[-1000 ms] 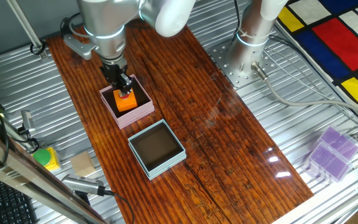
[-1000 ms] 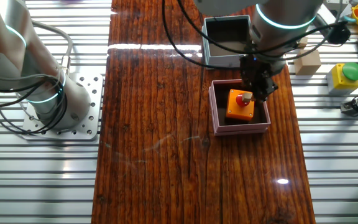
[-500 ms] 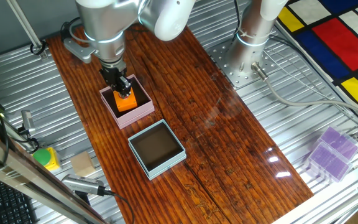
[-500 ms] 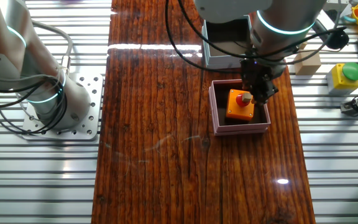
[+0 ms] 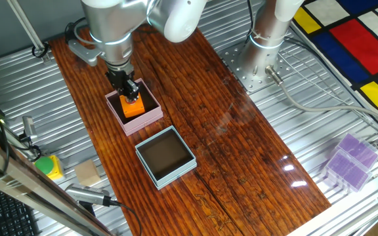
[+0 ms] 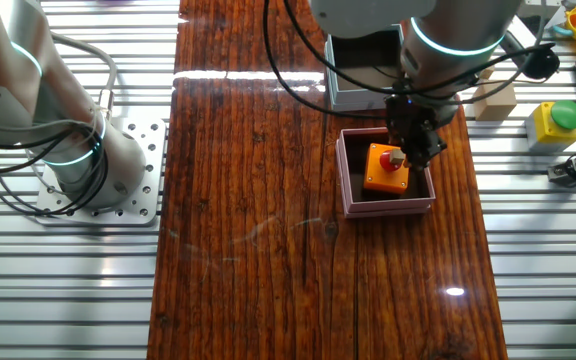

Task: Move an object from one box to another

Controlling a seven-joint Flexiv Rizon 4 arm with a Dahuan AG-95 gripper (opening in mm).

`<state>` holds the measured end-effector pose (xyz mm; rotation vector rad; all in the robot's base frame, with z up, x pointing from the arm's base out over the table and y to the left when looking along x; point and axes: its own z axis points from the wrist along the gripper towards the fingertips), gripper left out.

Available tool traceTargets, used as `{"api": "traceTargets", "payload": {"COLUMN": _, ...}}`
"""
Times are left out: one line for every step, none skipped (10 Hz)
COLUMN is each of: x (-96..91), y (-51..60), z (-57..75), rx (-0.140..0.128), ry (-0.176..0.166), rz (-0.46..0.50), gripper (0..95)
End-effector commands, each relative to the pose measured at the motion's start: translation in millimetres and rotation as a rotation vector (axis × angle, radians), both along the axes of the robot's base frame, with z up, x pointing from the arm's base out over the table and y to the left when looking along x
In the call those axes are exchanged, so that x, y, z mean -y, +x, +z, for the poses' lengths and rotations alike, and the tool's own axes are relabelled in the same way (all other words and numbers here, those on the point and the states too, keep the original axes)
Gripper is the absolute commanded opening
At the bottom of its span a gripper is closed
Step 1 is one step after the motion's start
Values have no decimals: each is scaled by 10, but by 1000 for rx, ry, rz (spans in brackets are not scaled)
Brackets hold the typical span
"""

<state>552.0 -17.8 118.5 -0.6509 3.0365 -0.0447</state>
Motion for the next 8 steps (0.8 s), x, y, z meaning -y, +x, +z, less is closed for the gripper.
{"api": "traceTargets", "payload": {"x": 3, "y": -10, "z": -5, "rx": 1, "ry": -1, "rz": -3, "gripper": 190}}
{"api": "traceTargets", "payload": {"x": 3, "y": -23, "z": -15, "rx": 0, "ry": -2, "rz": -6, "gripper": 190}}
{"api": "traceTargets", "payload": {"x": 3, "y": -43, "z": -28, "rx": 1, "ry": -2, "rz": -5, "gripper": 190}}
{"api": "traceTargets", "payload": {"x": 2, "y": -52, "z": -32, "rx": 2, "ry": -2, "rz": -5, "gripper": 190}}
{"api": "traceTargets", "payload": {"x": 3, "y": -55, "z": -33, "rx": 3, "ry": -2, "rz": -5, "gripper": 190}}
{"api": "traceTargets", "payload": {"x": 3, "y": -55, "z": -33, "rx": 4, "ry": -3, "rz": -6, "gripper": 190}}
{"api": "traceTargets", "payload": {"x": 3, "y": -55, "z": -33, "rx": 4, "ry": -5, "rz": -11, "gripper": 0}}
{"api": "traceTargets", "payload": {"x": 3, "y": -55, "z": -32, "rx": 4, "ry": -7, "rz": -19, "gripper": 0}}
